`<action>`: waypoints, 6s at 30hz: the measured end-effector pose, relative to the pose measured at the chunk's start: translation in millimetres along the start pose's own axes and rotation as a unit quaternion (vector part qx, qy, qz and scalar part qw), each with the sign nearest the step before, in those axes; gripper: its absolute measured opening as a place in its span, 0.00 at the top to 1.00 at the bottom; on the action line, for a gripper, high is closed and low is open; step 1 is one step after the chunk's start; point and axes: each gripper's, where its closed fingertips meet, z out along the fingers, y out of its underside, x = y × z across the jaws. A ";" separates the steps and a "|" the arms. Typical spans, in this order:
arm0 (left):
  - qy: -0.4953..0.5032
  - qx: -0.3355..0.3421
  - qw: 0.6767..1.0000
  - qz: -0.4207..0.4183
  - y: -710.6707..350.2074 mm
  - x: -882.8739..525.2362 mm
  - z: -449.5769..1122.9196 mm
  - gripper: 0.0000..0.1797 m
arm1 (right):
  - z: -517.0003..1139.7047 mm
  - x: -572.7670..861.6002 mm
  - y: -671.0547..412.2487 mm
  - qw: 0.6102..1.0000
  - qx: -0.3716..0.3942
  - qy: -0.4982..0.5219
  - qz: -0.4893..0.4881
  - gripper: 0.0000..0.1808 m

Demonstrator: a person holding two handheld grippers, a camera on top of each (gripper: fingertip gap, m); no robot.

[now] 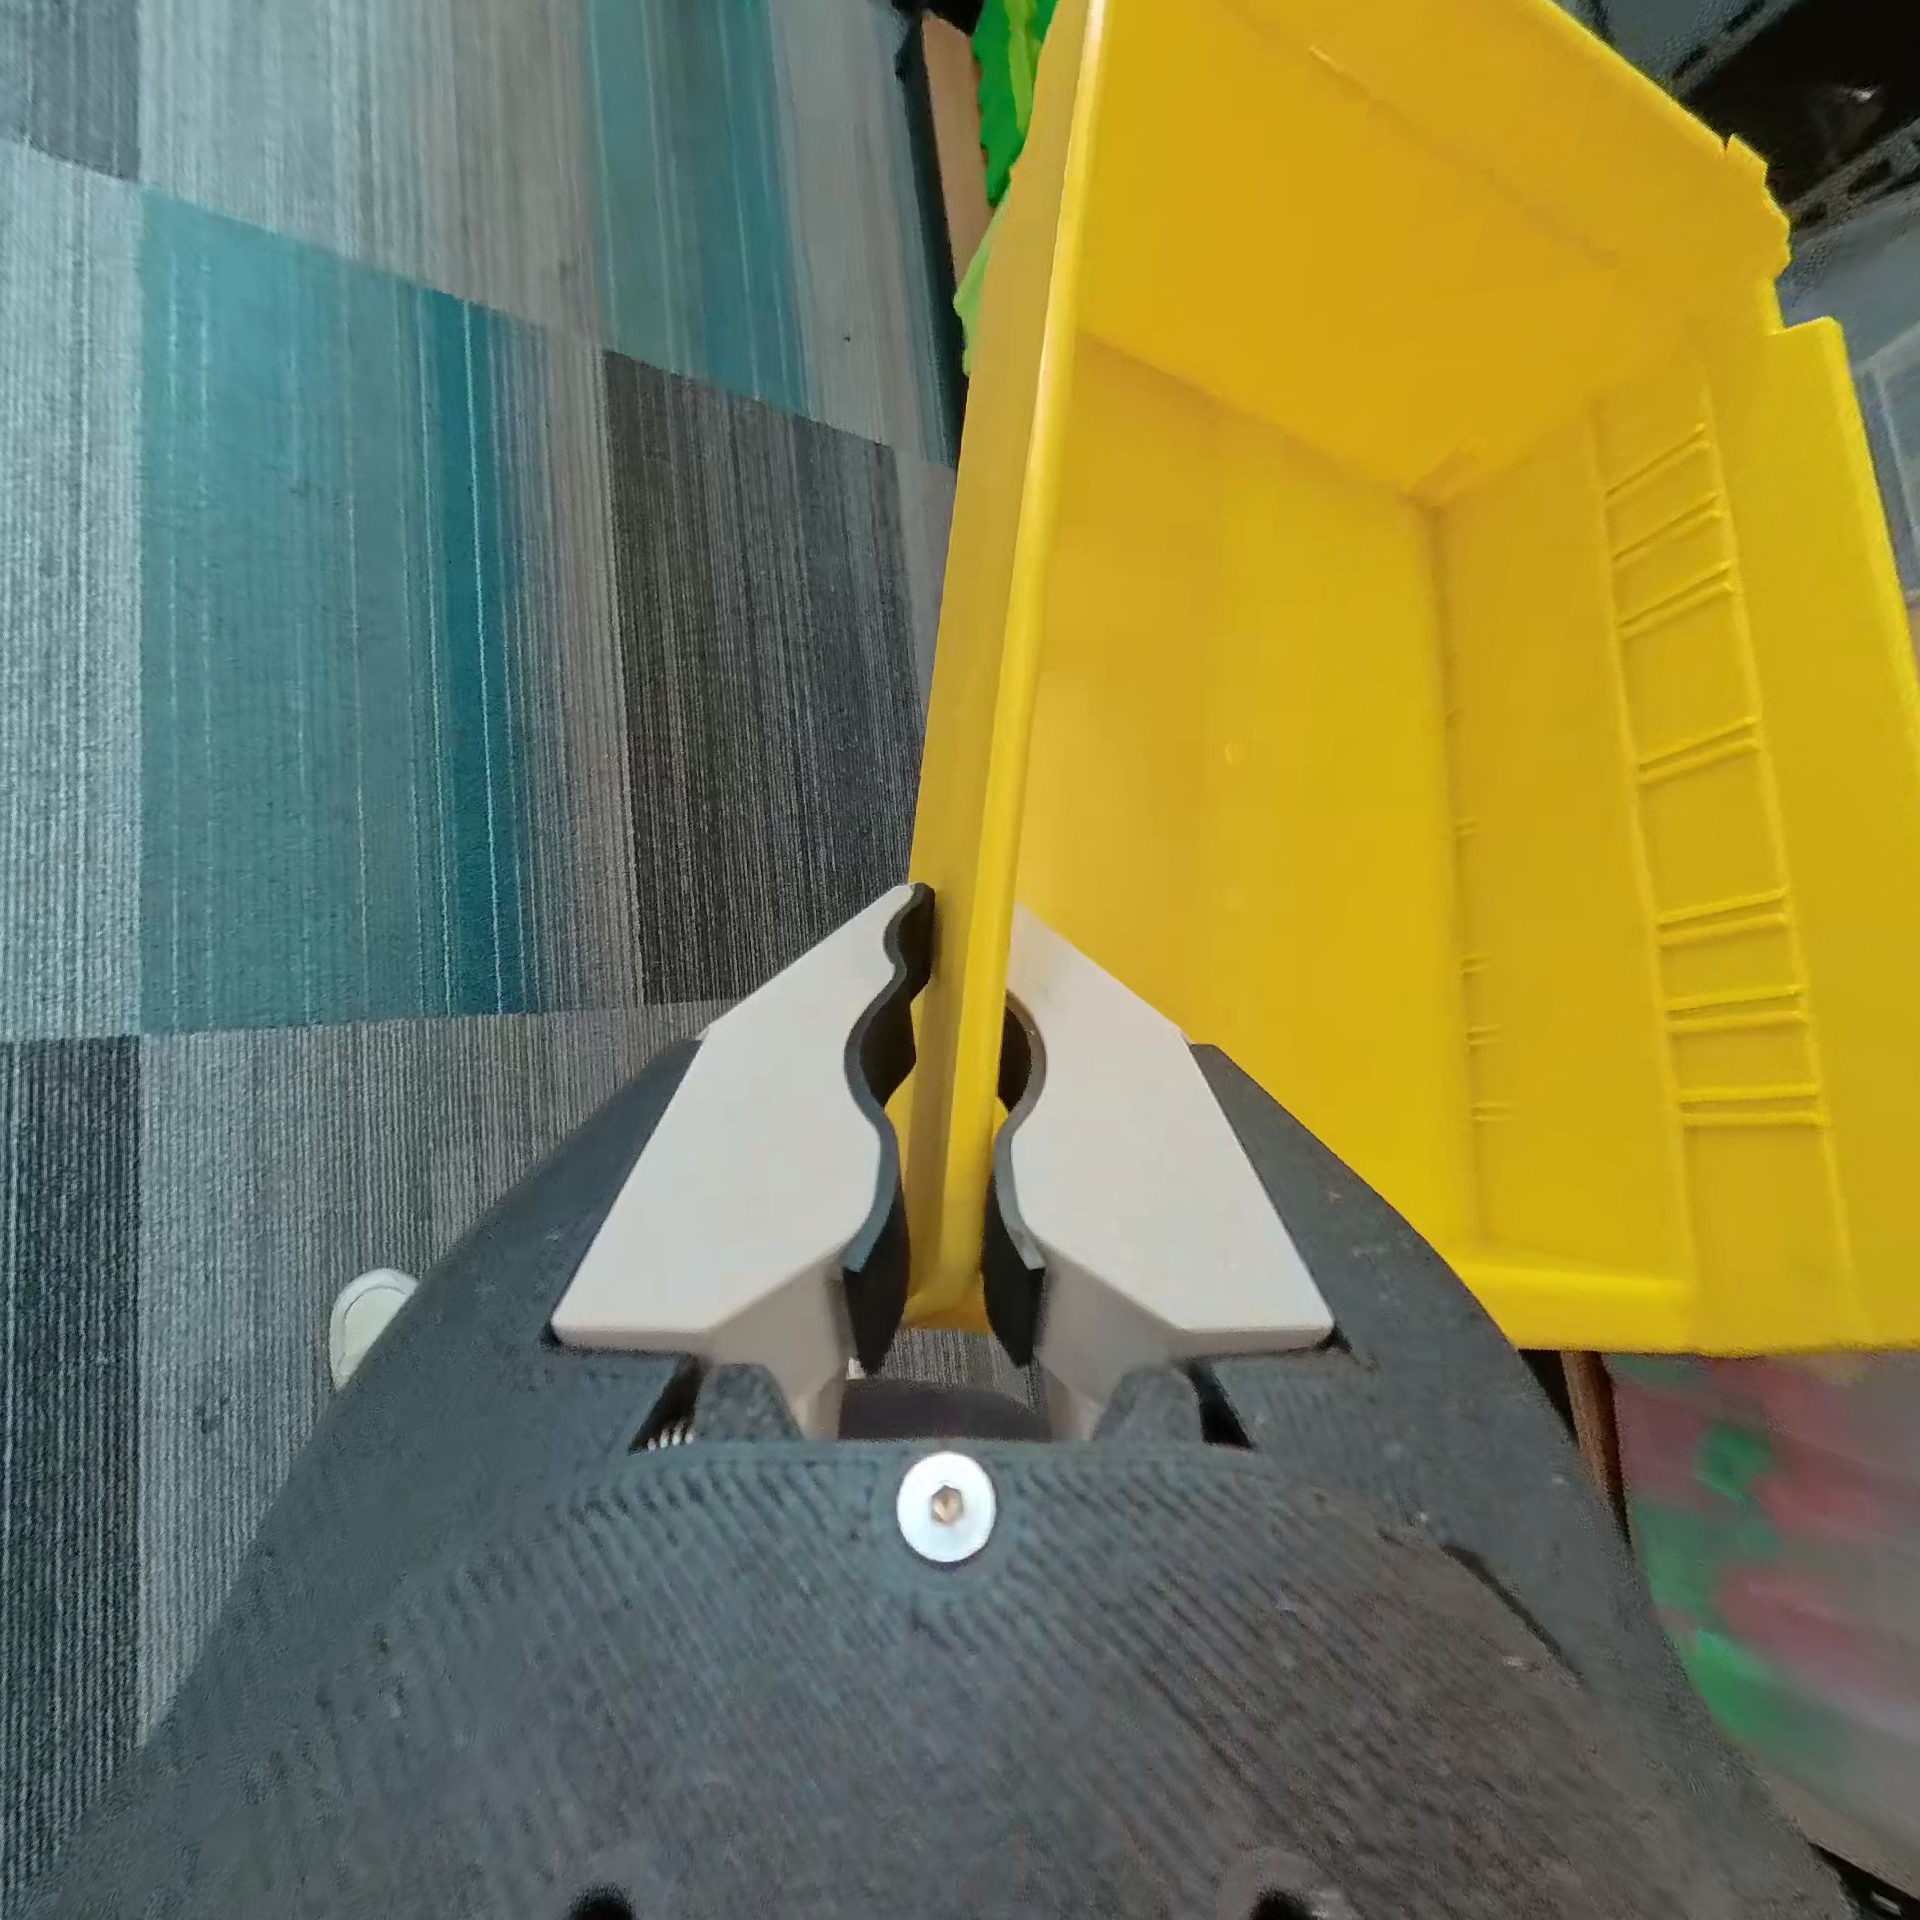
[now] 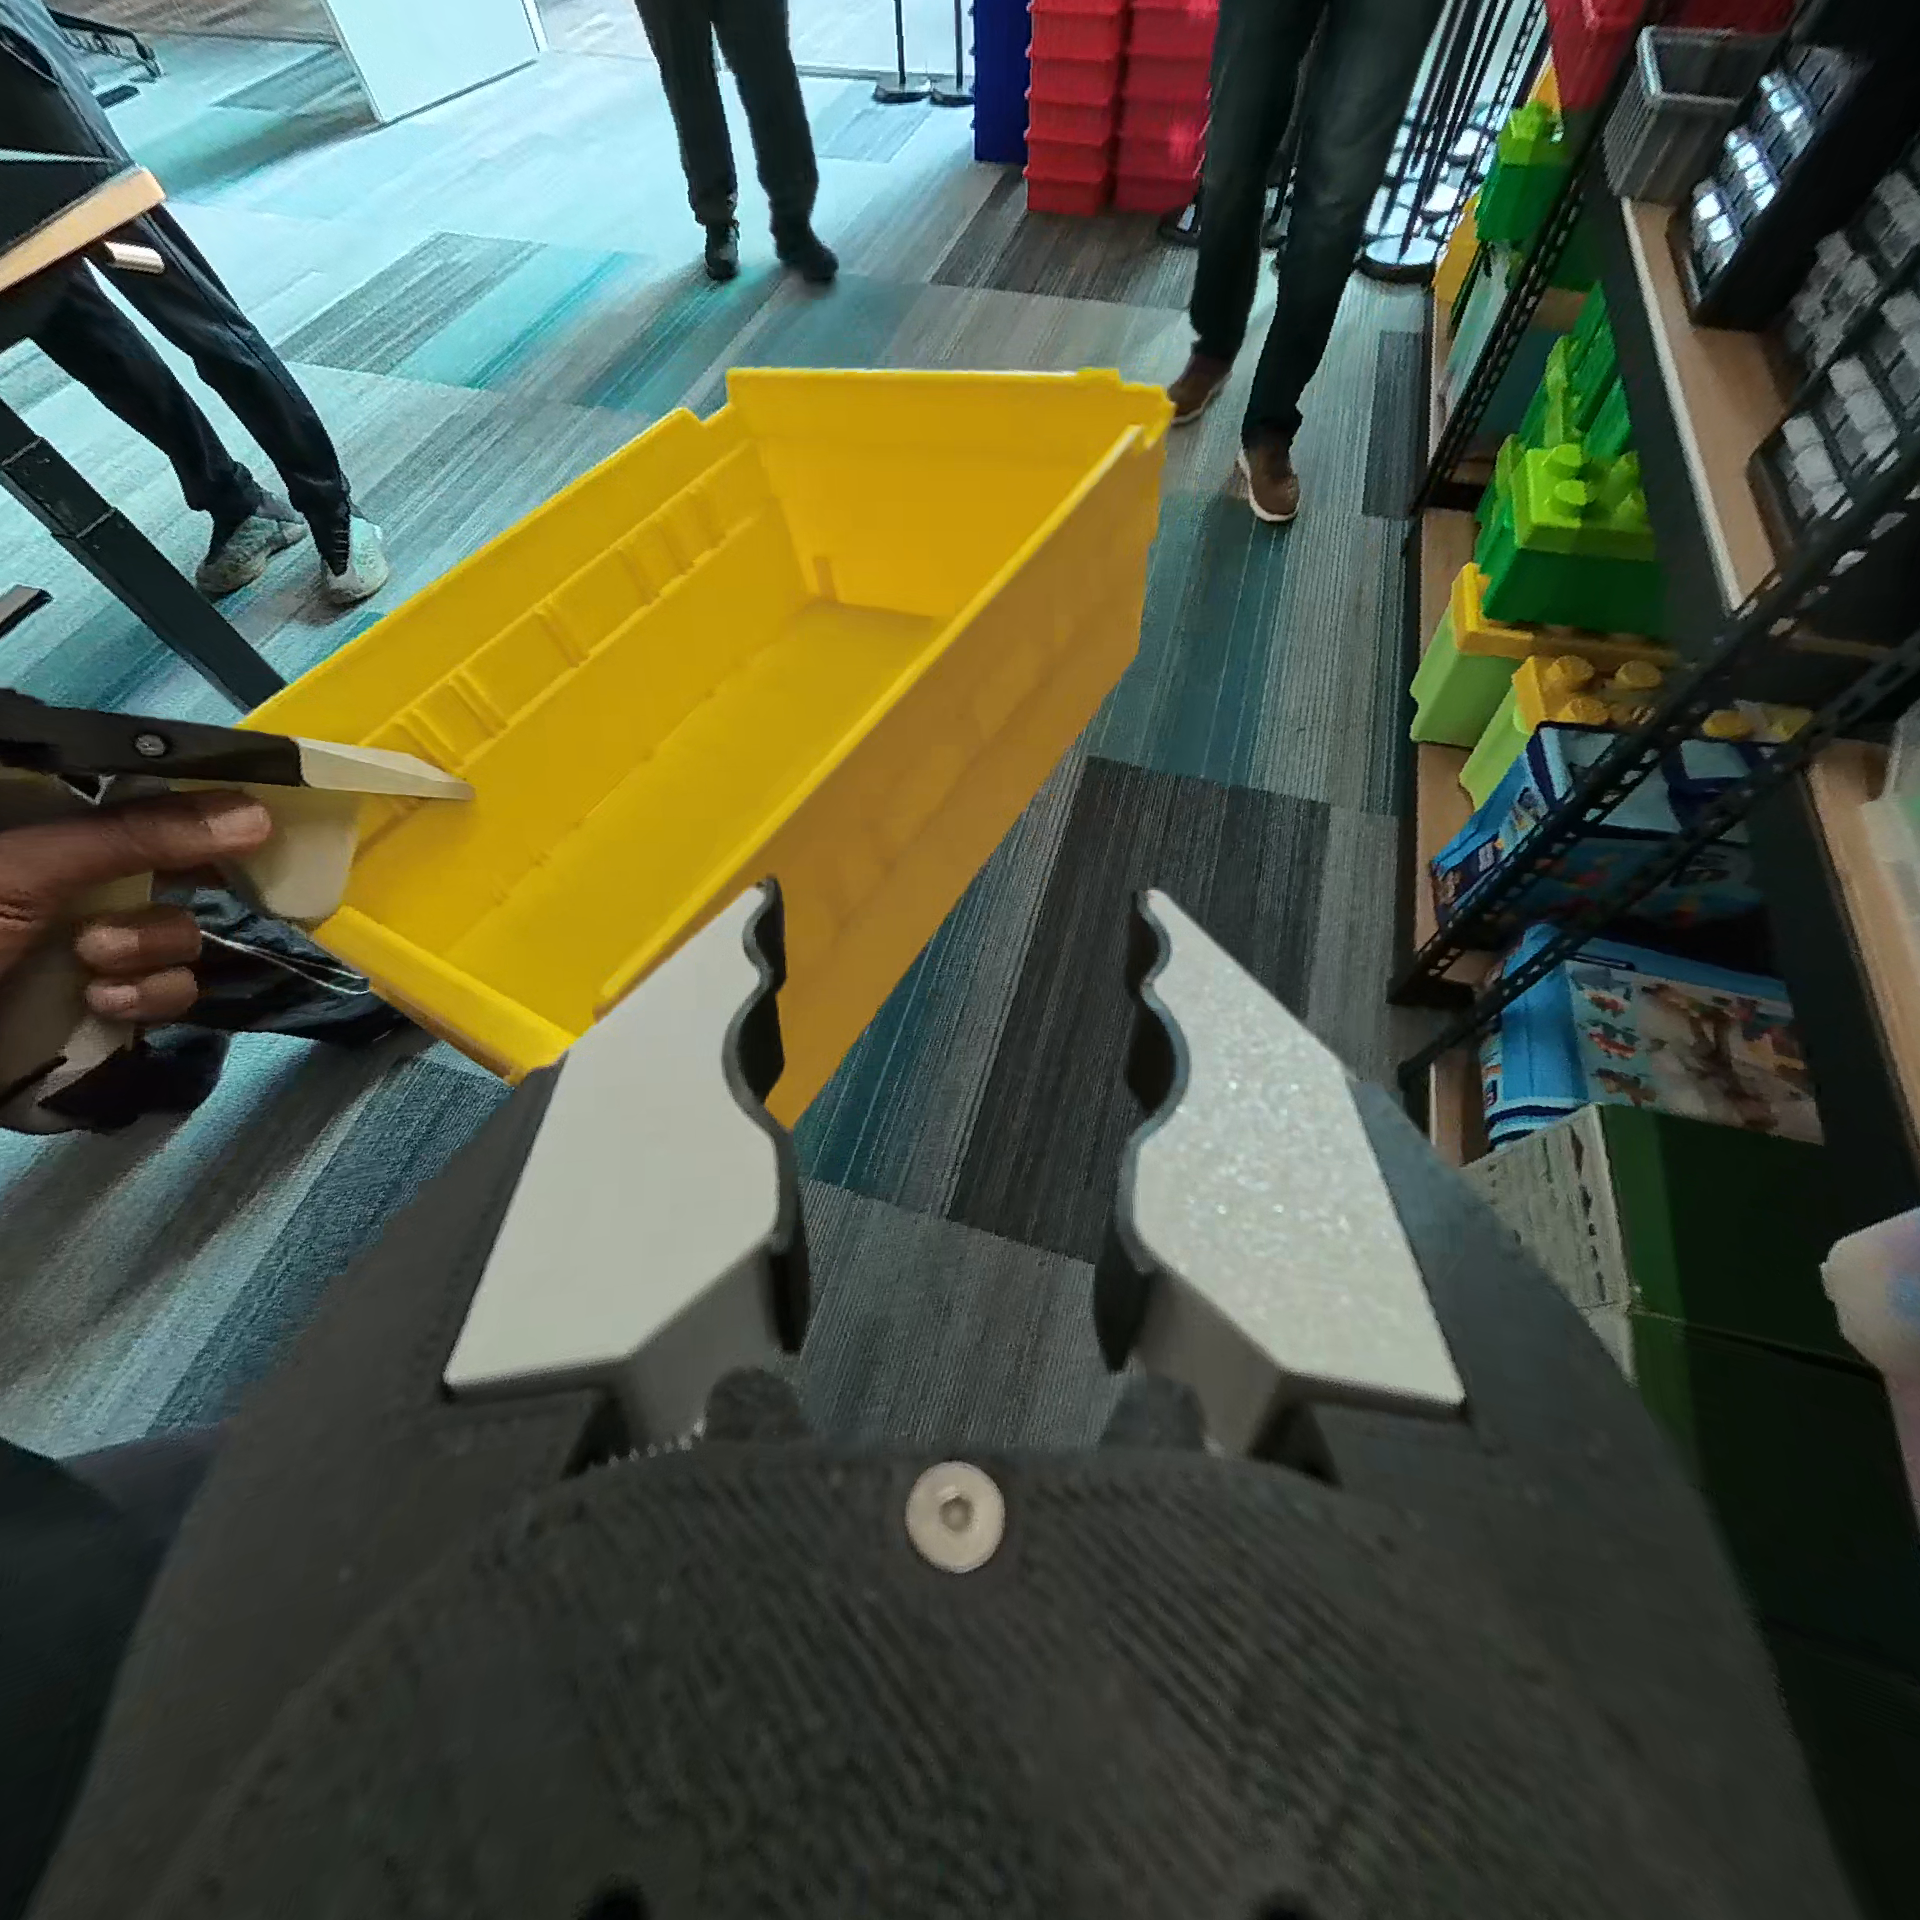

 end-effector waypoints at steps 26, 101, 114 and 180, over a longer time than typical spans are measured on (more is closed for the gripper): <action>0.034 -0.037 0.999 0.007 -36.1 -97.0 -18.9 1.00 | 19.6 -72.1 -9.6 0.995 -0.030 0.100 -0.008 0.66; -0.006 -0.022 1.000 -0.018 -35.3 -147.4 -51.1 1.00 | 65.5 -179.9 -17.8 0.995 -0.046 -0.080 0.027 0.60; 0.005 -0.046 0.999 0.026 -24.2 -57.7 -0.1 1.00 | 41.8 -75.1 -8.1 0.997 -0.006 -0.040 0.071 0.58; 0.101 -0.084 0.981 0.140 -278.6 226.2 437.3 1.00 | 236.2 352.2 -146.3 0.985 0.060 0.085 0.138 0.51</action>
